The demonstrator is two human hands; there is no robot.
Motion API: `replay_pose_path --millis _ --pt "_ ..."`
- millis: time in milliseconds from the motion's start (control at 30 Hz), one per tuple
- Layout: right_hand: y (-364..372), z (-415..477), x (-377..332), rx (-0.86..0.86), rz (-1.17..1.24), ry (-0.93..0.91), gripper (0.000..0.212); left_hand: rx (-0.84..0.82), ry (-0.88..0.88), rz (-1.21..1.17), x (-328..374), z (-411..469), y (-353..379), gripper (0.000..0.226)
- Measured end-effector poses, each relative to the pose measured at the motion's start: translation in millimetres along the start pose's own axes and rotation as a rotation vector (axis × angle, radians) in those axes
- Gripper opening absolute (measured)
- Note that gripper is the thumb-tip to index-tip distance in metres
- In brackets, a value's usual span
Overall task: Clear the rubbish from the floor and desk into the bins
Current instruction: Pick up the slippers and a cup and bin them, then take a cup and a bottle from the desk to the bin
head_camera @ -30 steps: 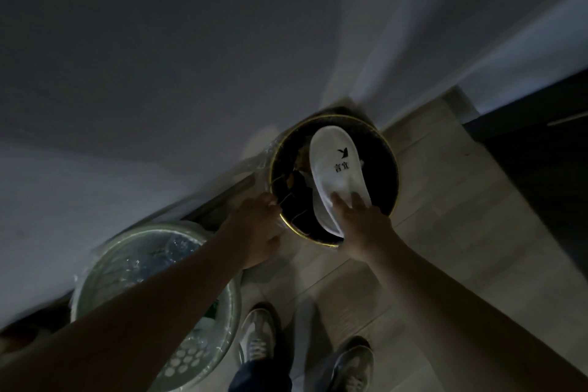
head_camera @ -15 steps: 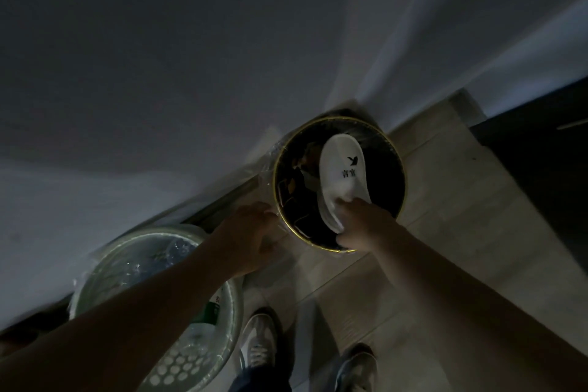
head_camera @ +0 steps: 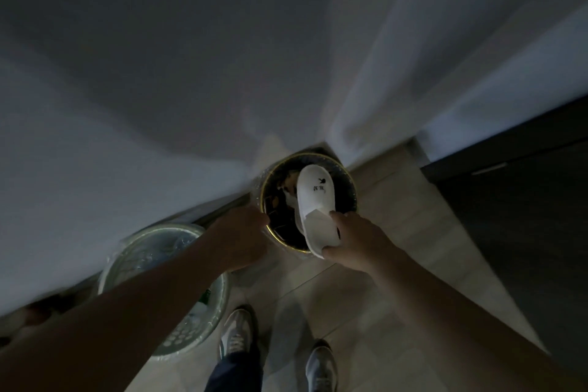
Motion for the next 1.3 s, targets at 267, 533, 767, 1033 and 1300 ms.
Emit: replay_pose_path --millis 267,533,767,1033,1300 --pt "-116.5 -144.2 -52.8 0.122 -0.091 -0.169 0.069 0.218 0.024 0.062 83.2 -134.6 -130.4 0.06" --pt "-297.5 -324.5 -146.9 0.324 -0.195 -0.524 0.063 0.437 -0.106 0.112 146.8 -311.9 -282.2 0.06" --pt "-425.6 -481.4 -277.3 0.625 -0.297 -0.829 0.051 0.773 -0.216 0.138 187.0 -499.8 -422.7 0.054" --pt "-478.0 -669.1 -424.1 0.857 -0.175 -1.286 0.045 1.266 -0.401 0.215 234.1 -756.0 -512.3 0.048" --pt "-403.9 -823.9 -536.8 0.87 -0.123 -1.664 0.042 1.503 -0.636 0.311 252.4 -968.9 -450.3 0.047"
Point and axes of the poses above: each hand's wrist, its own z-axis towards the middle knuckle, its own y-axis out of the palm, x = y × z, the point moved 8 cm from there along z, towards the middle knuckle, and after that the axes turned 4 degrees about -y, right-handed, at the moved point
